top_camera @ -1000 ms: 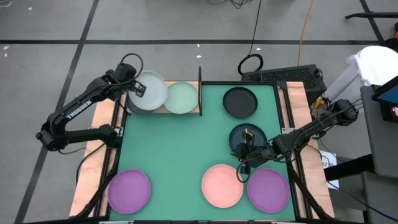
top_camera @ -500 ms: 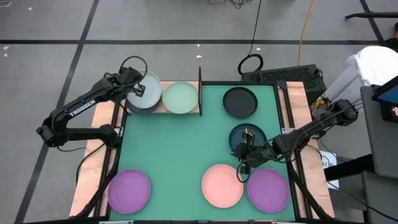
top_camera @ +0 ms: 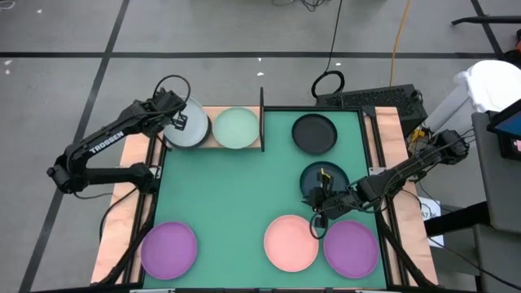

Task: Place and stack plates onto a shelf
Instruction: Stack the gray plate on top of the the black plate on the shelf

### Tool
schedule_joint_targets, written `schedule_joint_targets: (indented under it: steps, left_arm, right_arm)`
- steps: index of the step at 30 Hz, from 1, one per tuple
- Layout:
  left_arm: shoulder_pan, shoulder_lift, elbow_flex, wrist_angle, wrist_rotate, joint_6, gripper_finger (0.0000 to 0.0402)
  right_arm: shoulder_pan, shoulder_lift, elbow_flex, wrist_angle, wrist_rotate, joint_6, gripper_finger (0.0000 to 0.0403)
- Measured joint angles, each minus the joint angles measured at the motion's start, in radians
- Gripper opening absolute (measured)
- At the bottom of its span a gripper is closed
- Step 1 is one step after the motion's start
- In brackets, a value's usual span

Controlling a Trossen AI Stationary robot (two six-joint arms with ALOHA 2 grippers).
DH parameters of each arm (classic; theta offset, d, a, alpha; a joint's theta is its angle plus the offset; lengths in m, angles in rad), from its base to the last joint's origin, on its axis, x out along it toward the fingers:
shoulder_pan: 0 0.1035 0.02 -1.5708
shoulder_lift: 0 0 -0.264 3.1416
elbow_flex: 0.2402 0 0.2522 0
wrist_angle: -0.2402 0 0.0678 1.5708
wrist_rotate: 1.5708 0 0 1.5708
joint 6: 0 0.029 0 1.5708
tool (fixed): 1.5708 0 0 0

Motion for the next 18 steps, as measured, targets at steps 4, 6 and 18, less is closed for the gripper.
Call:
schedule_joint_targets:
  steps: [4,6,18]
  left_arm:
    - [0.000,0.000,0.000,-0.001,0.013,-0.006,0.0028]
    - [0.000,0.000,0.000,-0.001,0.019,-0.010,0.0029]
    - [0.000,0.000,0.000,0.006,0.026,-0.019,0.0043]
  right_arm:
    - [0.000,0.000,0.000,0.000,0.000,0.000,0.0047]
    - [0.000,0.000,0.000,0.000,0.000,0.000,0.0047]
    - [0.000,0.000,0.000,0.001,0.000,0.000,0.0047]
